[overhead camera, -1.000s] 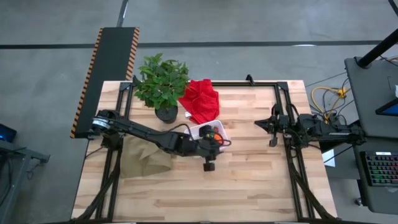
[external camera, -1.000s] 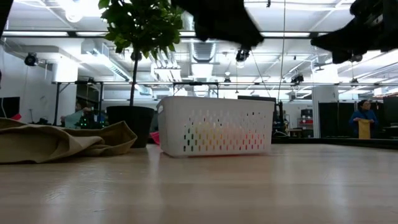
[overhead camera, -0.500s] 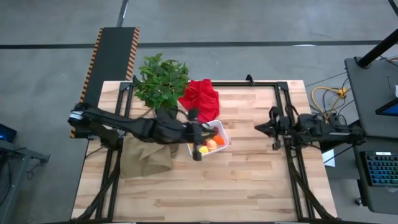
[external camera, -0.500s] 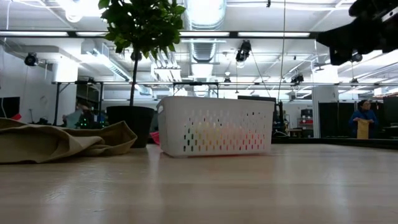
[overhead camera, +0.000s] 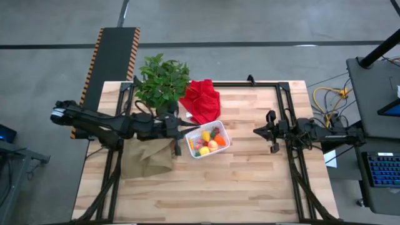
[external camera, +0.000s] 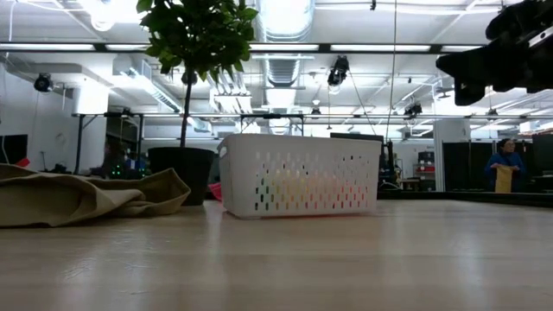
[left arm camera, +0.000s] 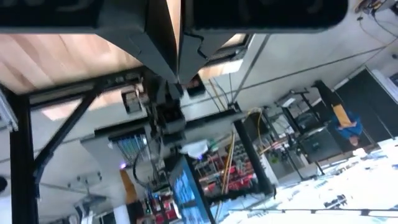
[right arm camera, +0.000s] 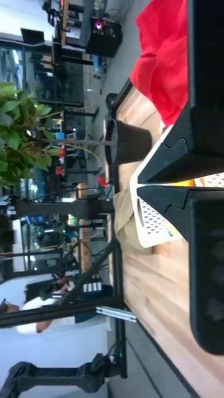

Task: Pick and placing Produce into tupperware
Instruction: Return to Home Position

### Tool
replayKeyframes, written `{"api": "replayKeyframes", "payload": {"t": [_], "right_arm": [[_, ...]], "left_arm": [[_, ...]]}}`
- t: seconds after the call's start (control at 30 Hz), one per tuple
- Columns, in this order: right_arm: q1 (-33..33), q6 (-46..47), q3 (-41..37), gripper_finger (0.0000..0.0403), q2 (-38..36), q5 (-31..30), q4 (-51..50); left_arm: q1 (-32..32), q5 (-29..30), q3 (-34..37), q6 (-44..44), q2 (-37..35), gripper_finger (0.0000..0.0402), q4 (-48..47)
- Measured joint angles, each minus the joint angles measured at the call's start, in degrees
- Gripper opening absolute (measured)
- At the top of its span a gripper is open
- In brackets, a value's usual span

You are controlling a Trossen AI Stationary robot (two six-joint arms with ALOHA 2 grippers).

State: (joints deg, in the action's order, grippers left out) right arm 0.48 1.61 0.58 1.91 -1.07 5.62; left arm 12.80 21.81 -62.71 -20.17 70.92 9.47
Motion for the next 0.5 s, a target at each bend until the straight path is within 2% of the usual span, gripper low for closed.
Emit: {"api": "replayKeyframes", "payload": {"t": [0.17,0.37,0.5], "right_arm": [[0.0,-0.1,0.0,0.0009,0.1,-0.4,-0.3],[0.0,-0.1,0.0,0.0009,0.1,-0.5,-0.8],[0.0,-0.1,0.0,0.0009,0.1,-0.5,-0.7]], "left_arm": [[0.0,-0.2,9.4,-0.1,-7.2,0.0000,3.5],[0.0,-6.5,20.3,1.5,-16.9,0.0000,6.3],[0.0,-6.4,26.6,1.6,-24.5,0.0000,6.1]]}}
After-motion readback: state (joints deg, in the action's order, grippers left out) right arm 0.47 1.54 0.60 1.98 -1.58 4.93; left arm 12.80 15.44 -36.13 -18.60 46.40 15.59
